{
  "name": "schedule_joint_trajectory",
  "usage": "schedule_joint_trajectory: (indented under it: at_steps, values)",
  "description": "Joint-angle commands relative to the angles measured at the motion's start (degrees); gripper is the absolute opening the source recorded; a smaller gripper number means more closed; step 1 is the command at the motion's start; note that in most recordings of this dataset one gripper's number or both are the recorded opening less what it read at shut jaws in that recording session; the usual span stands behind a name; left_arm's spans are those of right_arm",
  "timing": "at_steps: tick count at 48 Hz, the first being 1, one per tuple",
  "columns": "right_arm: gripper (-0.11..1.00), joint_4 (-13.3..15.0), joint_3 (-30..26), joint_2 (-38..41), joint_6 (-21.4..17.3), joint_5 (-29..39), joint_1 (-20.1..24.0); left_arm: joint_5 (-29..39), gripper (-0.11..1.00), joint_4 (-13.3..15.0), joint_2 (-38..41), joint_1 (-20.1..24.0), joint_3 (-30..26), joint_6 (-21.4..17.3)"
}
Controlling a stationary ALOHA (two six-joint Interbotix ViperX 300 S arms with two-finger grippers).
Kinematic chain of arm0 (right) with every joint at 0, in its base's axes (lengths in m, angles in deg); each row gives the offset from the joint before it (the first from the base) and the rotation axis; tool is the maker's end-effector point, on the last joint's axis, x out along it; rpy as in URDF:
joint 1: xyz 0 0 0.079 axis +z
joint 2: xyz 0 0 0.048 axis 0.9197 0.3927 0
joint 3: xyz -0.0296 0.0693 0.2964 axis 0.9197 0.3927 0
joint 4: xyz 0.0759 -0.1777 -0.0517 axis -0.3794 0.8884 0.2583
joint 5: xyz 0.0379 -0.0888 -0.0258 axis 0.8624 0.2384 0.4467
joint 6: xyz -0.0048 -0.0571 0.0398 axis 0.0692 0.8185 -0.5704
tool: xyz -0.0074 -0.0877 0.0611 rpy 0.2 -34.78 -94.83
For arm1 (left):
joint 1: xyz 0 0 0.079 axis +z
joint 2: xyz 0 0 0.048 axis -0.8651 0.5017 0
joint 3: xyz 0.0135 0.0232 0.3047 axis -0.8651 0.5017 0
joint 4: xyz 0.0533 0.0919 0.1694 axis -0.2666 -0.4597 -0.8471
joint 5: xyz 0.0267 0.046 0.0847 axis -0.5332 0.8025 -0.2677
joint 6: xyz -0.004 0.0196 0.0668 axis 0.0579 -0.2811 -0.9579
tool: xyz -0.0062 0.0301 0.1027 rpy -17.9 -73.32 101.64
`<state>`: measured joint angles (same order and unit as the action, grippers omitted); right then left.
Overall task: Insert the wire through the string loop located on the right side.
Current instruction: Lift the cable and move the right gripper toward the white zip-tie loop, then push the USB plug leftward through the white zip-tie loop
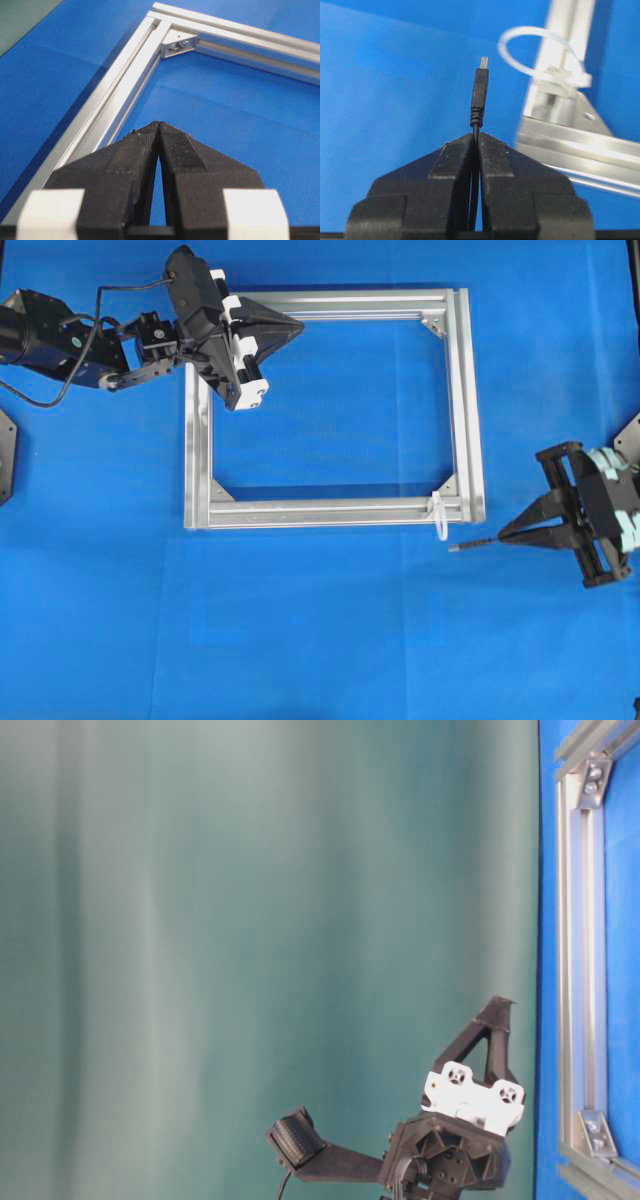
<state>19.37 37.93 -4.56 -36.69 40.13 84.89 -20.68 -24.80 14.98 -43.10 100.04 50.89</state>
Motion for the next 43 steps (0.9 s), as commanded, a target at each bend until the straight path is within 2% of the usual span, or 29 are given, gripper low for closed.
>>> schedule_joint_trajectory:
  at_steps: [1, 12, 43]
  values:
    - [-0.03, 0.26, -0.18, -0.62, 0.09, -0.18, -1.93, -0.18, 0.0, -0.18, -1.76, -0.26, -0.35, 0.09]
    - [-0.03, 0.35, 0.79, -2.72, 0.79, -0.18, -5.71, -0.18, 0.0, -0.18, -1.76, -0.35, -0.35, 0.09]
    - [-0.03, 0.35, 0.88, -3.6, 1.23, -0.53, -5.98, -0.26, 0.0, -0.18, -1.76, -0.35, -0.35, 0.09]
